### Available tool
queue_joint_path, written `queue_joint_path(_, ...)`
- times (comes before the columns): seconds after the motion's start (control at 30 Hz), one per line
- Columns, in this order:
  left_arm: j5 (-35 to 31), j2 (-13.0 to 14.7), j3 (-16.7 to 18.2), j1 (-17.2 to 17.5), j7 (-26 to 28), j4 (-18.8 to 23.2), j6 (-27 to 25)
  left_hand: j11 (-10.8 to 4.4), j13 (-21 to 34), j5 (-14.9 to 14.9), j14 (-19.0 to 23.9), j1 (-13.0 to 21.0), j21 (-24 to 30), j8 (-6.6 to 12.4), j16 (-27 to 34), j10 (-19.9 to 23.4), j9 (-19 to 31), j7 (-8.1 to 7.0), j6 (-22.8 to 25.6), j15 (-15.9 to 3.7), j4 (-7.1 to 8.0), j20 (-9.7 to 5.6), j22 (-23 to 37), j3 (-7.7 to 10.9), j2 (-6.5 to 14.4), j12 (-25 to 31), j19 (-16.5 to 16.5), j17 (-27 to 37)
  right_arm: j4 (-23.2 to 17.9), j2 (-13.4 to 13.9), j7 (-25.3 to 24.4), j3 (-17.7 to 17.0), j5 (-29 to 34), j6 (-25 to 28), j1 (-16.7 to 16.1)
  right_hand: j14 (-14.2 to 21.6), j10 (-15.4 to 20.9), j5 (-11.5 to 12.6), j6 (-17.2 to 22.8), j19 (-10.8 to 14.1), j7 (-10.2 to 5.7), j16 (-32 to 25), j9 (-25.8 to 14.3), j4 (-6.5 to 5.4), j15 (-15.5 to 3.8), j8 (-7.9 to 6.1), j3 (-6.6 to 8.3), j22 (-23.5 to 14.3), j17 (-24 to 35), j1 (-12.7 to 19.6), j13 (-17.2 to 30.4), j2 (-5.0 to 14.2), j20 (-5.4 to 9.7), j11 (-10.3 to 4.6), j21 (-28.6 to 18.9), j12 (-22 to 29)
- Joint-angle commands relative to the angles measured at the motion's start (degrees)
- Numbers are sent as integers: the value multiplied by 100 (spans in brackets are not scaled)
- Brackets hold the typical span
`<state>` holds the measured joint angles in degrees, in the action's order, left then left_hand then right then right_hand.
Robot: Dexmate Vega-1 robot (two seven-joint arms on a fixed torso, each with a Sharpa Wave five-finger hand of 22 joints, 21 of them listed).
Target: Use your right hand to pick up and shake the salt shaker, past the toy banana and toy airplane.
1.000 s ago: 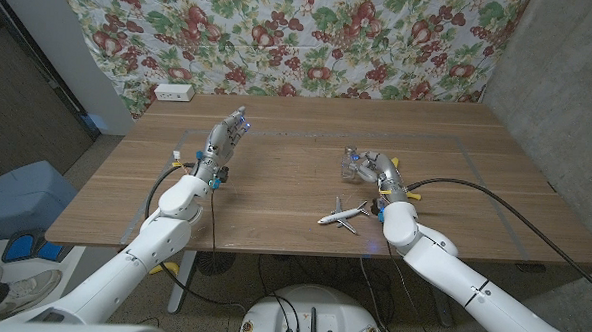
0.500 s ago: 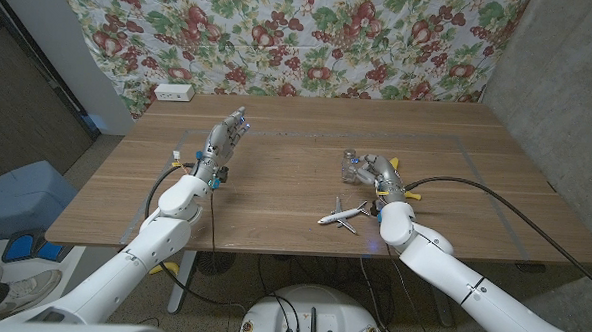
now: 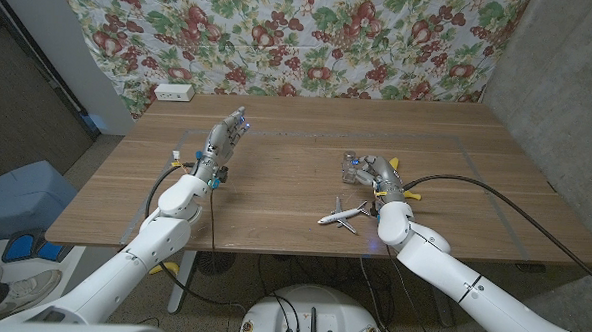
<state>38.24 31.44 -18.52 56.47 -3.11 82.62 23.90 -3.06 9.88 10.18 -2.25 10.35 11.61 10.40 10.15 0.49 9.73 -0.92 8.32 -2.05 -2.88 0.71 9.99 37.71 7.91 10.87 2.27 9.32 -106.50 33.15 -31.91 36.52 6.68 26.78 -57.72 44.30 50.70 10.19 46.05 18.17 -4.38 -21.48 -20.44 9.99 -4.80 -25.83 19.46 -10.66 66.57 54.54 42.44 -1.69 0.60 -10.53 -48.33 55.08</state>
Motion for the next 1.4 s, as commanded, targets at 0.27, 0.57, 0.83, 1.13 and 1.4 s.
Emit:
queue_joint_path(0.27,16,10,10,11,-48,15,42,-18,19,0,-7,-50,1,8,-6,-2,29,-3,34,-55,-61,9,23,10,124,2,26,22,-158,89,74,125,128,432,60,-302,-826,-12,24,-89,71,104,181,-290,-698,527,-119,5,39,-427,-384,83,-248,188,84,-653)
queue_joint_path(0.57,29,23,19,26,-64,30,47,-2,19,0,-5,-52,0,8,-4,-5,29,-3,39,-51,-77,12,23,5,131,2,28,22,-360,157,343,184,63,932,153,-927,-1838,106,-722,-260,67,247,344,-374,-517,941,-436,2,-47,-1024,-413,-200,-421,335,228,-1252)
queue_joint_path(0.83,35,37,31,36,-82,35,65,-11,19,1,-1,-52,-2,6,-4,-1,29,-5,39,-56,-91,17,23,2,134,4,27,22,-443,197,360,203,12,1042,153,-1729,-3114,390,-1943,-415,142,577,487,-381,-182,1418,-646,-3,-392,-1268,-669,-330,-530,529,414,-2203)
queue_joint_path(1.13,65,48,50,50,-110,26,73,-8,19,1,-2,-52,-2,4,-4,3,29,-3,40,-50,-106,18,23,-1,145,5,33,23,-331,353,535,-259,-684,-236,-158,-2969,-4092,522,-2800,-877,389,1074,645,-541,291,1457,-976,16,-1009,-1789,-1092,-426,-652,938,779,-3216)
queue_joint_path(1.4,94,55,57,43,-167,-5,86,-17,19,2,2,-51,-2,3,-3,2,30,-6,40,-53,-119,19,23,-4,147,5,36,23,-157,468,784,-532,-1157,-1233,-327,-3450,-4154,498,-2935,-1156,445,1118,712,-685,435,1432,-1129,38,-1342,-2146,-1306,-378,-615,1079,1023,-3515)
